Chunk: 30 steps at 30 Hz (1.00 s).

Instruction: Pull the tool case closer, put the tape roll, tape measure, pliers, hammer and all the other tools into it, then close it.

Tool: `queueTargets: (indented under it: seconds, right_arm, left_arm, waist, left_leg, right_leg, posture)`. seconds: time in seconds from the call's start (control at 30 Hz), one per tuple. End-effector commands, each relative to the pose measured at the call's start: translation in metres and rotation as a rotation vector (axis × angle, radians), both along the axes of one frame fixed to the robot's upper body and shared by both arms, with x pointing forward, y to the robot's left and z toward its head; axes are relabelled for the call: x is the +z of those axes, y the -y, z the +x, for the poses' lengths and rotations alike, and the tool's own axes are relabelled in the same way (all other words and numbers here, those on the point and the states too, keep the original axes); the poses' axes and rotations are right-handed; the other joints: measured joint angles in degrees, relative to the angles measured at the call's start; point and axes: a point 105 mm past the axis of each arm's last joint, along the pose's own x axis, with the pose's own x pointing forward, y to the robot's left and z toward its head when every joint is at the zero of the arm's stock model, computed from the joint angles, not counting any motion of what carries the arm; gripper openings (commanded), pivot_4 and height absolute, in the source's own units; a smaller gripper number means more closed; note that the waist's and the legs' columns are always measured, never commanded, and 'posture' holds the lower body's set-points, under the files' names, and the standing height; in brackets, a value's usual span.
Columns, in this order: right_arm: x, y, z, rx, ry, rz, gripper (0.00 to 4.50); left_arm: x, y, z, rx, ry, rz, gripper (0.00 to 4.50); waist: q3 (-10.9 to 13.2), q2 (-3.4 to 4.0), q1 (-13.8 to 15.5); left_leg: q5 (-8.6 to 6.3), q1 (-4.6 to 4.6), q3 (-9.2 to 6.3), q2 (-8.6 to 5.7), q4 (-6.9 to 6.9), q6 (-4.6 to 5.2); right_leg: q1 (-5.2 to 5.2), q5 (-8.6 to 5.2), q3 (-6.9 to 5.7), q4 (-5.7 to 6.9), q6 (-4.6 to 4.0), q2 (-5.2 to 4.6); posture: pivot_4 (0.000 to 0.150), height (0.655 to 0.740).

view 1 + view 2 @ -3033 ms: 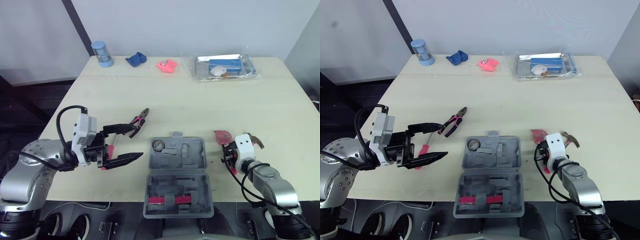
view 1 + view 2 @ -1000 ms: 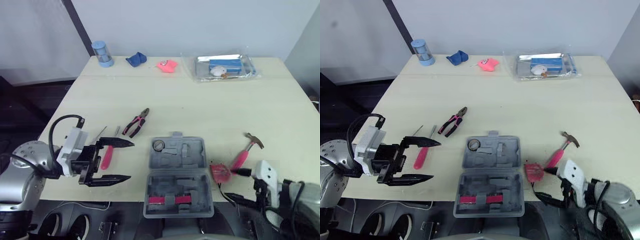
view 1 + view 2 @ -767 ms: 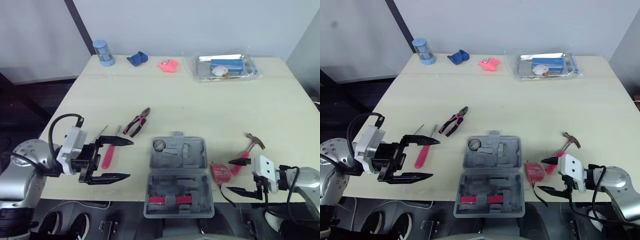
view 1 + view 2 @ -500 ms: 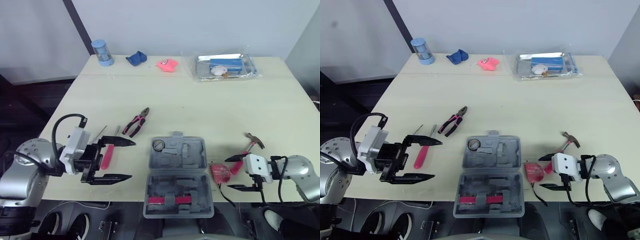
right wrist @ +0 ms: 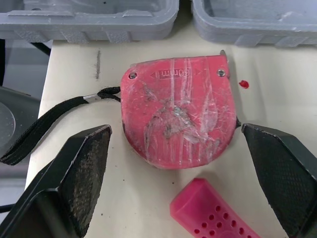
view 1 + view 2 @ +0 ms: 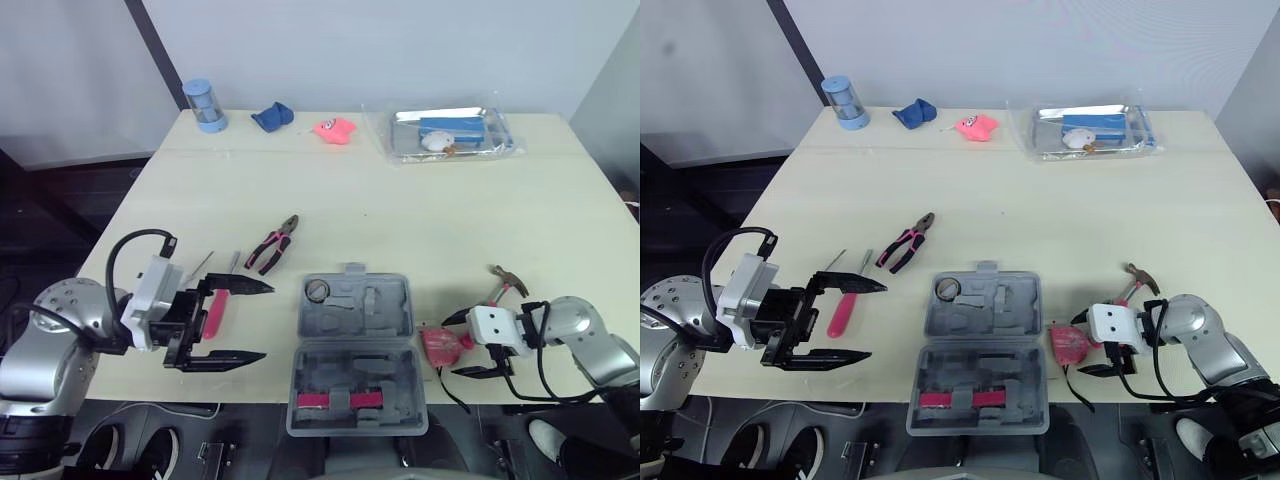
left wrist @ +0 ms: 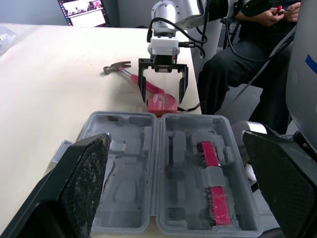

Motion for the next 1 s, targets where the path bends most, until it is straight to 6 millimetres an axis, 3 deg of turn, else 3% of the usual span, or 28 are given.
queueTargets:
  seconds: [0.03, 0.43, 0.53, 0.6, 0.8, 1.0]
  right_arm:
    - [0.005, -0.006, 0.003, 0.016, 0.018, 0.010, 4.44]
    - [-0.002, -0.006, 0.008, 0.014, -0.002, -0.026, 4.44]
    - [0.000, -0.008, 0.009, 0.004, -0.005, -0.003, 3.71]
    - [0.001, -0.010, 0.009, 0.002, -0.007, 0.008, 2.92]
    - [0.007, -0.006, 0.008, 0.000, -0.018, 0.005, 2.92]
    - [0.040, 0.006, 0.021, -0.052, 0.000, -0.057, 2.92]
  left_arm:
    - [0.006, 0.005, -0.003, -0.033, 0.024, -0.001, 4.50]
    - [0.007, 0.009, -0.001, -0.035, 0.026, -0.004, 4.50]
    - [0.007, 0.009, -0.001, -0.035, 0.026, -0.004, 4.50]
    - [0.007, 0.010, -0.001, -0.034, 0.026, -0.005, 4.50]
    - [0.007, 0.009, 0.000, -0.027, 0.025, -0.008, 4.50]
    - [0.007, 0.007, 0.000, 0.006, 0.025, -0.037, 4.50]
  waist:
    - [0.00, 0.00, -0.04]
    - [0.00, 0.00, -0.03]
    - [0.00, 0.00, -0.01]
    - [0.00, 0.00, -0.02]
    - [0.00, 0.00, -0.04]
    - [0.06, 0.09, -0.08]
  left_leg:
    - [0.00, 0.01, 0.00, 0.00, 0.00, 0.00]
    - [0.00, 0.00, 0.00, 0.00, 0.00, 0.00]
    - [0.00, 0.01, 0.00, 0.00, 0.00, 0.00]
    - [0.00, 0.01, 0.00, 0.00, 0.00, 0.00]
    - [0.00, 0.01, 0.00, 0.00, 0.00, 0.00]
    - [0.00, -0.01, -0.01, -0.01, 0.03, 0.00]
  right_leg:
    - [0.00, 0.00, 0.00, 0.00, 0.00, 0.00]
    - [0.00, 0.00, 0.00, 0.00, 0.00, 0.00]
    - [0.00, 0.00, 0.00, 0.01, 0.00, 0.00]
    - [0.00, 0.00, 0.00, 0.01, 0.00, 0.00]
    - [0.00, 0.00, 0.00, 0.02, 0.00, 0.00]
    - [0.00, 0.00, 0.00, 0.01, 0.00, -0.01]
  posture:
    - [0.150, 0.7400]
    - [0.150, 0.7400]
    - [0.150, 0.7400]
    - [0.150, 0.7400]
    - [0.150, 0.7400]
    - [0.150, 0.7400]
